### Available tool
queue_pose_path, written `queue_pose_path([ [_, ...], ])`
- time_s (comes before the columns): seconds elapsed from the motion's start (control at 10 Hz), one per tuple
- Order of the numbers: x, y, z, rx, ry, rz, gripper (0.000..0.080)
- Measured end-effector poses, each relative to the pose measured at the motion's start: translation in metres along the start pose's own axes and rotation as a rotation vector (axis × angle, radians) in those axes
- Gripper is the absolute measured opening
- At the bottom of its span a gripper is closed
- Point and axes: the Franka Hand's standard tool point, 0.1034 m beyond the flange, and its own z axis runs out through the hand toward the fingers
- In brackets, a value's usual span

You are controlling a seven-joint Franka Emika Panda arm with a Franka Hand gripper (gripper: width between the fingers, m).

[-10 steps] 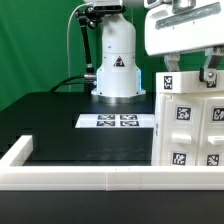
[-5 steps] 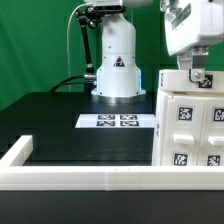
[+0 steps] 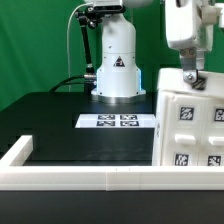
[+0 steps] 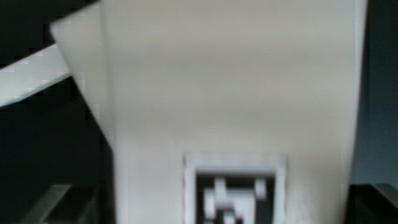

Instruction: Assemble cabinet

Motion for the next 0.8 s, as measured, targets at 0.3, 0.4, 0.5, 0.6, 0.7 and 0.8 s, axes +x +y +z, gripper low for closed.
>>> queue_pose_path([
  [0.3,-0.002,0.0,-0.002,0.002,-0.006,-0.065,0.0791],
  [0.4,-0.004,-0.002,-0.007,0.006,-0.017,-0.075,0.0797],
  [0.5,-0.007,-0.003,-0.014,0.014,-0.032,-0.083,0.0797],
  [0.6,-0.013,-0.006,-0.024,0.025,-0.053,-0.082,0.0796],
  [0.7,-0.015,-0.008,-0.029,0.03,-0.061,-0.082,0.0796],
  [0.8,-0.014,-0.007,-0.026,0.027,-0.058,-0.092,0.0796],
])
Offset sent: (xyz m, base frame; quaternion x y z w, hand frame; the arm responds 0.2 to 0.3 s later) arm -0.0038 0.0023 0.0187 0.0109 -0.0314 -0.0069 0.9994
